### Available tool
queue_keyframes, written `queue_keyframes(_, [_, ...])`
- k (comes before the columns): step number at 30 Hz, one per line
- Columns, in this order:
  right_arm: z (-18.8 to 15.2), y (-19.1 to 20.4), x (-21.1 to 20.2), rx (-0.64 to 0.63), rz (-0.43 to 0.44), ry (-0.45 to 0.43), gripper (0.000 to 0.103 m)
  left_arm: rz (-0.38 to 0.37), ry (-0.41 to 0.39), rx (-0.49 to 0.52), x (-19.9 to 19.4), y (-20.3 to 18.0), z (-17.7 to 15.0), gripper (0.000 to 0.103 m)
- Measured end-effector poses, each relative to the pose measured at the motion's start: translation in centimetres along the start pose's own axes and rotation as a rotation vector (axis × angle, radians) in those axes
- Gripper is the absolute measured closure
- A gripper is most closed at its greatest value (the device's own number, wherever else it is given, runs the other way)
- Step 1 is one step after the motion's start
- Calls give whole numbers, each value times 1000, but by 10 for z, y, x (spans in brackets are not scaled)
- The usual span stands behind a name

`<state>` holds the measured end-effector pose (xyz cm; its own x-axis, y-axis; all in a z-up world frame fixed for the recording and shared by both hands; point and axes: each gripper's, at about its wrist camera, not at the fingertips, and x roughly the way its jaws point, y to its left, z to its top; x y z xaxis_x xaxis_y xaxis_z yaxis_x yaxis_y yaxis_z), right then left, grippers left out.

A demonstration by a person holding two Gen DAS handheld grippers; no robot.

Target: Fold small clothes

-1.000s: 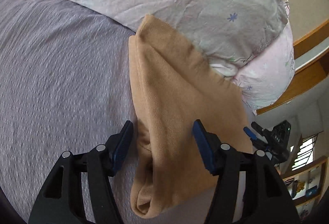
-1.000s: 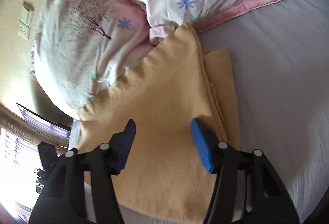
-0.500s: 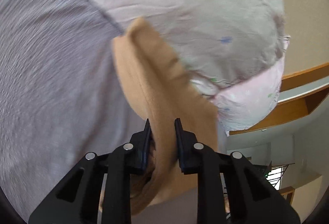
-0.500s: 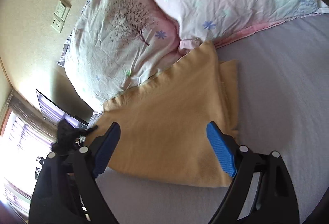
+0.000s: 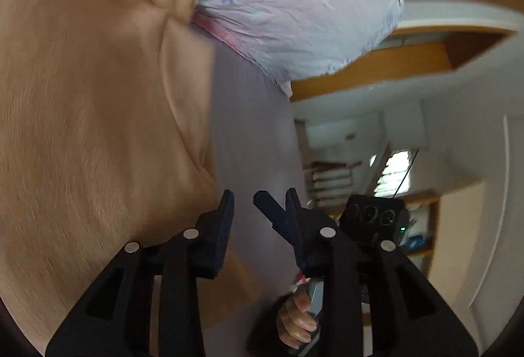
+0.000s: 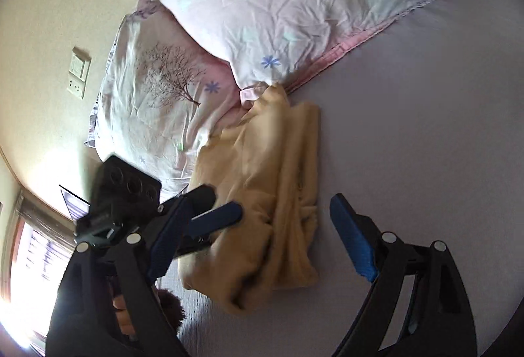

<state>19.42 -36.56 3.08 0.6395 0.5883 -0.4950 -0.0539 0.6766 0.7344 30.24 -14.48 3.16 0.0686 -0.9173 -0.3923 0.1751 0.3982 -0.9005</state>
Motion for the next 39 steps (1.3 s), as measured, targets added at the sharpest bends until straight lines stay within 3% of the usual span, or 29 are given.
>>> queue_keyframes(2, [3,0,-8,-20,9,-8,18,-18,-55,89,-28,-10,-9,67])
queue_keyframes(3, [4,2,-11,-31,13,-11,19,0,-109,137,-48,-15,-17,54])
queue_keyframes(4, [6,4,-12,-40,27,-7,22,29,-162,179,-66,-20,-24,48])
queue_keyframes(7, [13,10,0,-64,48,34,25,211,-251,307,-105,-29,-52,45])
queue_keyframes(10, [22,19,32,-91,-22,85,31,372,-250,416,-119,-27,-80,45])
queue_keyframes(13, [29,17,71,-89,-112,144,37,452,-221,479,-110,-20,-93,45])
queue_keyframes(15, [32,15,89,-89,-158,156,58,471,-195,506,-97,-18,-100,45])
queue_keyframes(16, [33,16,96,-116,-181,155,83,481,-184,517,-96,-16,-107,45])
queue_keyframes(21, [48,18,95,-148,-229,59,91,529,-118,551,-59,-12,-105,45])
queue_keyframes(24, [49,7,98,-116,-254,107,85,531,-118,552,-57,-13,-107,45])
queue_keyframes(25, [47,7,93,-106,-244,113,71,505,-133,538,-65,-13,-108,45])
queue_keyframes(26, [43,5,84,-72,-218,128,40,462,-182,496,-85,-11,-105,45])
queue_keyframes(28, [34,2,67,-31,-121,130,14,457,-262,434,-109,-4,-95,43])
queue_keyframes(30, [25,1,60,-38,-86,161,14,492,-319,321,-128,13,-74,40])
queue_keyframes(32, [17,-9,65,-6,-55,227,14,452,-286,193,-132,37,-55,40])
queue_keyframes(35, [8,-15,74,13,-41,251,16,463,-233,125,-118,57,-44,40])
queue_keyframes(36, [7,-17,76,18,-19,254,20,443,-219,110,-113,62,-43,40])
queue_keyframes(38, [1,-22,80,31,13,263,53,383,-213,97,-109,66,-43,40])
queue_keyframes(39, [0,-23,81,24,17,254,56,350,-201,82,-106,68,-41,40])
